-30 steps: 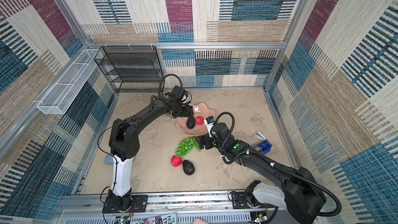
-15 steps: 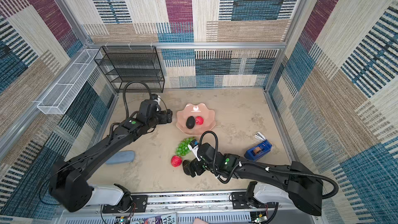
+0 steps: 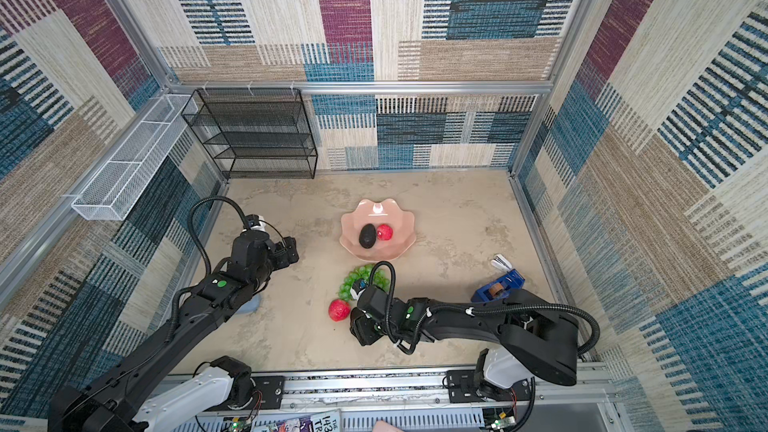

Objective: Place and organize the fake fruits in the fruit bowl
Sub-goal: 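Grasp the second avocado with the right gripper, then lower the avocado into the bowl beside the first and open the right gripper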

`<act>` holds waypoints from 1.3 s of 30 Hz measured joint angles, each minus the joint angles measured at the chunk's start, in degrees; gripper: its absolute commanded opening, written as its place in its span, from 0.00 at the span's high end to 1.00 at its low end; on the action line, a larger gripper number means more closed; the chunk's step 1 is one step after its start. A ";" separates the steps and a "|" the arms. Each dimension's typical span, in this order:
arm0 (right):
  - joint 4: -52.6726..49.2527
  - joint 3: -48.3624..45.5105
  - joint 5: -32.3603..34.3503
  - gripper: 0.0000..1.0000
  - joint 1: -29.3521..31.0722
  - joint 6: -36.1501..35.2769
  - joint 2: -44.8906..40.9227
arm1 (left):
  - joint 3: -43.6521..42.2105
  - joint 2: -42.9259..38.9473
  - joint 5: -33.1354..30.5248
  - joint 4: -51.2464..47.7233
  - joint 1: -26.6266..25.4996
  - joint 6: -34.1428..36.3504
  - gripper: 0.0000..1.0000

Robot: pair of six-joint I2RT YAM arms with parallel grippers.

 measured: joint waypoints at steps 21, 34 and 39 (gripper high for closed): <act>-3.13 10.86 12.02 0.47 -31.93 -6.93 -5.60 | -1.20 -8.20 5.68 -6.64 1.22 -1.11 0.08; 4.87 23.65 6.38 0.46 -37.00 -13.00 15.80 | -5.33 -11.28 19.06 -9.35 1.20 -3.15 0.10; 5.14 21.40 6.05 0.44 -37.11 -12.00 16.41 | -5.64 -7.06 24.85 -9.27 0.83 -4.09 0.12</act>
